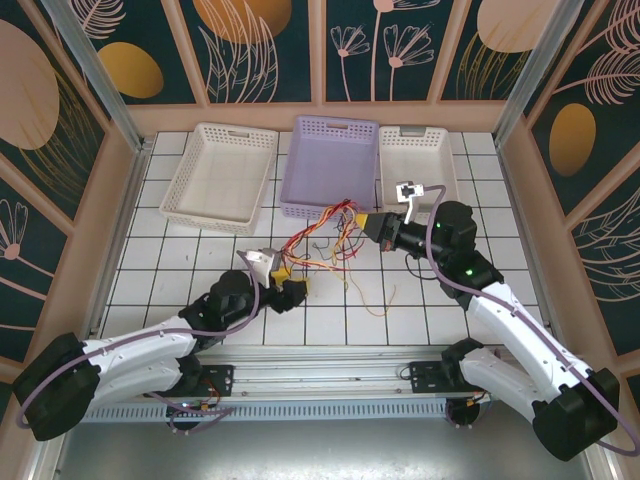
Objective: Untangle the cables
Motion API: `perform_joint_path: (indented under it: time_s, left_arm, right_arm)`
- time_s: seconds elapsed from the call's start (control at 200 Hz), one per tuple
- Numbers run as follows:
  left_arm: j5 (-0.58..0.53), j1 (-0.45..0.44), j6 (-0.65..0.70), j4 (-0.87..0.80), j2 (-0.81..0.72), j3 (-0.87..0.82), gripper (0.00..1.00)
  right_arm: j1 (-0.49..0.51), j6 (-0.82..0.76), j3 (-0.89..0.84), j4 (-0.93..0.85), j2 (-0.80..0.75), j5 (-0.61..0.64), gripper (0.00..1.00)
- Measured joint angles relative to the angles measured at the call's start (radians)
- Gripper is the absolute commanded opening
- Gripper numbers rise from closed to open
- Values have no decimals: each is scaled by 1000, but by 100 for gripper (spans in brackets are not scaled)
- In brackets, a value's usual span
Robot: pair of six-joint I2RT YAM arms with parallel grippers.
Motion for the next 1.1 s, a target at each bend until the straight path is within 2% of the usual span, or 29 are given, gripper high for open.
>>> perform_joint_path:
  time_s: [0.2, 0.455, 0.826, 1.096]
  left_arm:
    - [0, 0, 7, -3, -1, 17, 0]
    - [-47, 0, 5, -99, -101, 26, 0]
    - [-305, 0, -92, -438, -493, 117, 0]
    - [-426, 0, -114, -638, -524, 266, 0]
  right_arm:
    - [0, 5, 0, 0, -8, -6, 0]
    - [0, -3, 0, -32, -34, 53, 0]
    - [-76, -13, -92, -66, -58, 177, 0]
    - [-176, 6, -189, -69, -58, 174, 0]
